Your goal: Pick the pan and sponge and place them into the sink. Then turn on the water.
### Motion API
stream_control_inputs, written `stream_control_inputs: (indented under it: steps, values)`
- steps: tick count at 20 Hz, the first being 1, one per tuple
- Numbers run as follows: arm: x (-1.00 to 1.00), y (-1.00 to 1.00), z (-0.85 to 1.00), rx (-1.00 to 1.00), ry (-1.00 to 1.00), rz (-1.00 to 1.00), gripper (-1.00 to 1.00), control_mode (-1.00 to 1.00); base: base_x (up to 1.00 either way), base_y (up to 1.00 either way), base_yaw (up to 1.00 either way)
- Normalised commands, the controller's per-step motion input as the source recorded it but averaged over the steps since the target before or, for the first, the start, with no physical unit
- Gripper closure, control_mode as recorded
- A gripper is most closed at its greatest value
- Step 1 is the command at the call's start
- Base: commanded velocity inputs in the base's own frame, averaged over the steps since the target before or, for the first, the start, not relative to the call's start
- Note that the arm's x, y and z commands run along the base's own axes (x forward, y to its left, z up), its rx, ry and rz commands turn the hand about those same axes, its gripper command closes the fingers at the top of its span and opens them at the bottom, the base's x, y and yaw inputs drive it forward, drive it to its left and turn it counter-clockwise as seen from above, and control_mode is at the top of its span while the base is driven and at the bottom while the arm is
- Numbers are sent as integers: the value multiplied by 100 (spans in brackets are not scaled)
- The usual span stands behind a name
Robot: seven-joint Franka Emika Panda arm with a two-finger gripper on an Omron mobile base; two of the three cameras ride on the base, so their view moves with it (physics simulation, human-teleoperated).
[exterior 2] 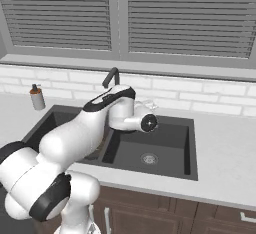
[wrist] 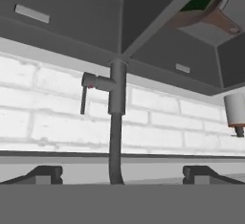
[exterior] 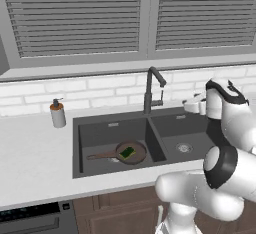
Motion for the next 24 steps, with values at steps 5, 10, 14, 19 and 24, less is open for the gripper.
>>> stream_control_inputs:
  steps: [5, 10, 14, 19, 24]
  values:
    - [37, 0, -26, 7, -4, 7, -100, -100, 0, 0, 0]
    - [26, 1, -3, 12, -6, 3, -100, -100, 0, 0, 0]
    - [29, 7, 0, 10, -5, 2, -100, -100, 0, 0, 0]
    - [23, 13, -2, 4, -2, 0, -100, -100, 0, 0, 0]
    - [27, 17, -12, 1, 0, 0, -100, -100, 0, 0, 0]
